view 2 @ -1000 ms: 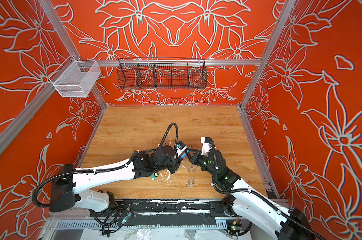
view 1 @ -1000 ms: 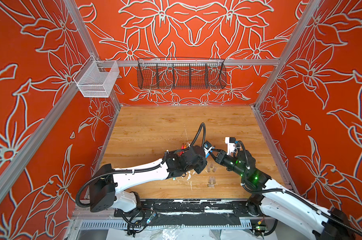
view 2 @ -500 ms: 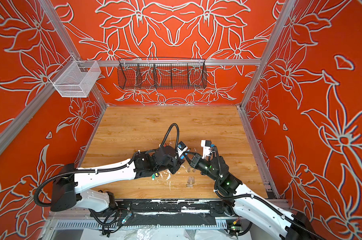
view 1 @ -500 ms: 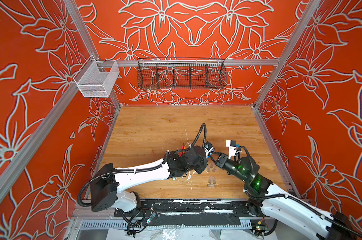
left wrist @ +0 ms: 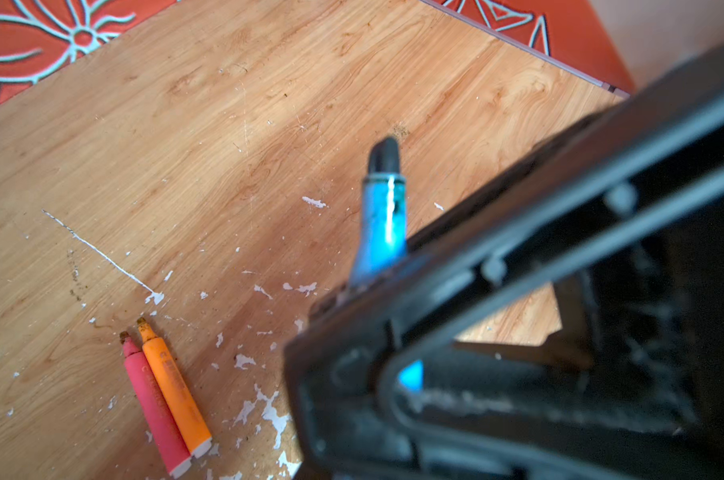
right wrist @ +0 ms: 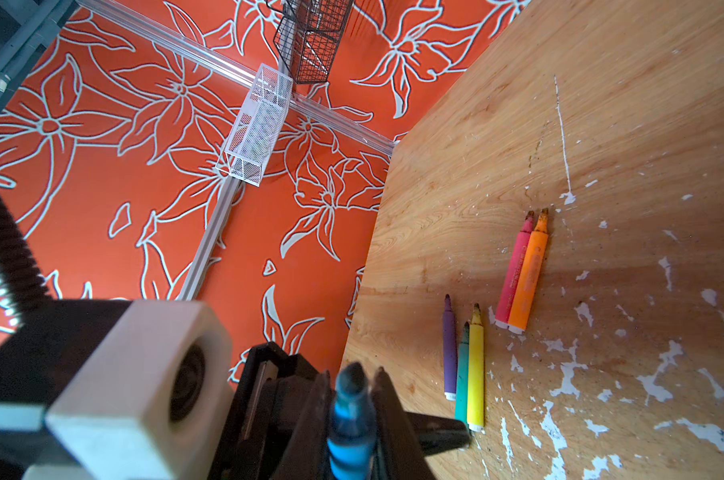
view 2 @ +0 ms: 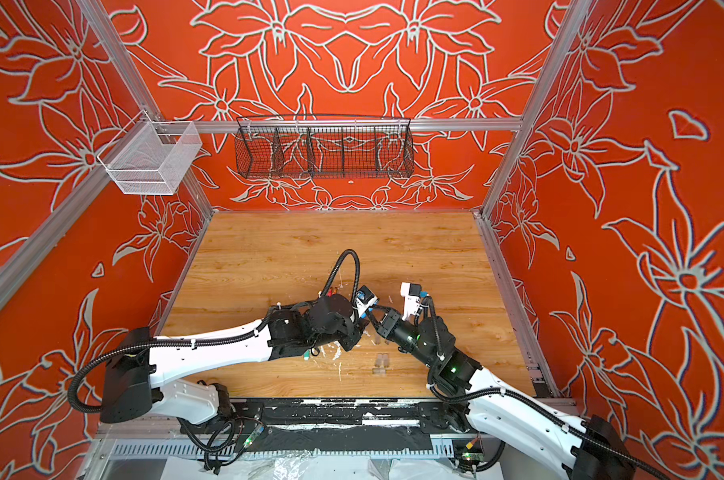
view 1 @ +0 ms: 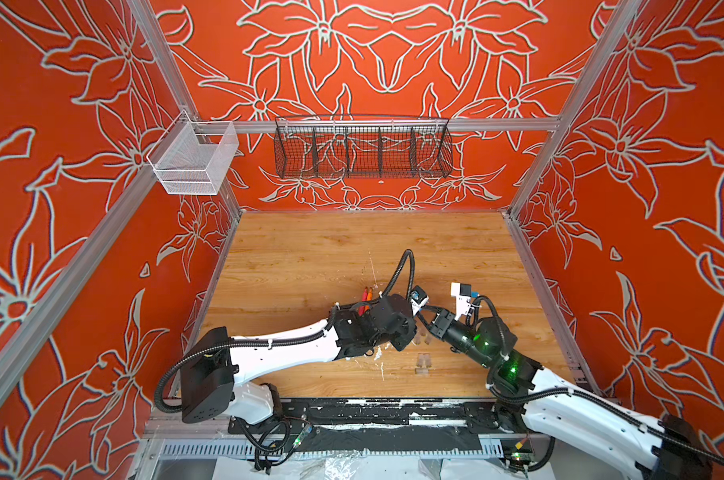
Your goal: Insert the pens into the pen caps
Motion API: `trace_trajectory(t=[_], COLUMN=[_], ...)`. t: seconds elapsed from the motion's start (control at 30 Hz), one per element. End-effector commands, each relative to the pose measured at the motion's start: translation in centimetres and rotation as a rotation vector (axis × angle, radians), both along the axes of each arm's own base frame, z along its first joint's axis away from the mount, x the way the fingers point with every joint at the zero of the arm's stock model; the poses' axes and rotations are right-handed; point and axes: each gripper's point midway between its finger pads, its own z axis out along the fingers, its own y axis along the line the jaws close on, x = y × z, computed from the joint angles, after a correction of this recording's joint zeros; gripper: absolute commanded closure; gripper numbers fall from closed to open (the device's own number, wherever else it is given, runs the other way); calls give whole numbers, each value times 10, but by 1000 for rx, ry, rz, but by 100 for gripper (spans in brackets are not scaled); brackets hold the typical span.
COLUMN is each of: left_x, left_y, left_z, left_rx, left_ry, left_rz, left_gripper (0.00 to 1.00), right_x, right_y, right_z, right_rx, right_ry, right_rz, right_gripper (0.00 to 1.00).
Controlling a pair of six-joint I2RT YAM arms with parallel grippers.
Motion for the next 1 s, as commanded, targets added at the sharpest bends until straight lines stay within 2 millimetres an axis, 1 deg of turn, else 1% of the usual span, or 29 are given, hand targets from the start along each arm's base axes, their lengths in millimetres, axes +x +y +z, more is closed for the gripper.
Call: trace_trajectory(t=[0.0,0.07,0.13,0.17,0.2,0.33,0.4,0.47,0.53,0.6,0.63,0.7,0.73,0.77,0.8,0.83,0.87,0.97], left_x=[6,10,19,22,24,33,33,34,40,39,34,16,11,9,11,11,12,11], left_y=[6,13,30,37,45,86,91,98,109,109,103,86,82,83,86,92,97,101], left_z=[16,23,33,37,41,53,51,50,48,47,47,46,48,48,46,54,57,62], left_rx=[-48,-69,-85,-96,-111,-191,-233,-223,-174,-156,-174,-214,-243,-262,-262,-282,-288,-308], left_ry=[-47,-75,-113,-126,-141,-217,-238,-256,-269,-266,-263,-266,-282,-286,-291,-307,-314,-322], left_rz=[36,80,173,207,240,420,388,385,422,406,360,189,145,143,165,184,206,222], left_gripper=[100,100,100,100,100,100,100,100,100,100,100,100,100,100,100,100,100,100], right_x=[-3,0,3,4,6,3,-2,-7,-10,-12,-13,-12,-11,-11,-10,-9,-7,-1], right_y=[1,-4,-14,-21,-30,-70,-84,-93,-95,-97,-99,-98,-96,-93,-93,-94,-95,-95], right_z=[8,3,-2,-7,-11,-21,-30,-45,-65,-84,-89,-102,-107,-112,-116,-119,-122,-125], right_rx=[41,7,-62,-114,-181,-439,-553,-675,-802,-924,-974,-1063,-1088,-1106,-1123,-1133,-1144,-1156], right_ry=[-16,-10,-4,10,34,103,148,212,284,353,378,423,433,443,451,451,446,431], right_rz=[2,-28,-80,-108,-147,-262,-279,-275,-246,-214,-204,-179,-162,-147,-146,-149,-161,-181], right_gripper=[90,72,57,53,51,52,52,54,56,57,58,59,60,61,62,62,62,60])
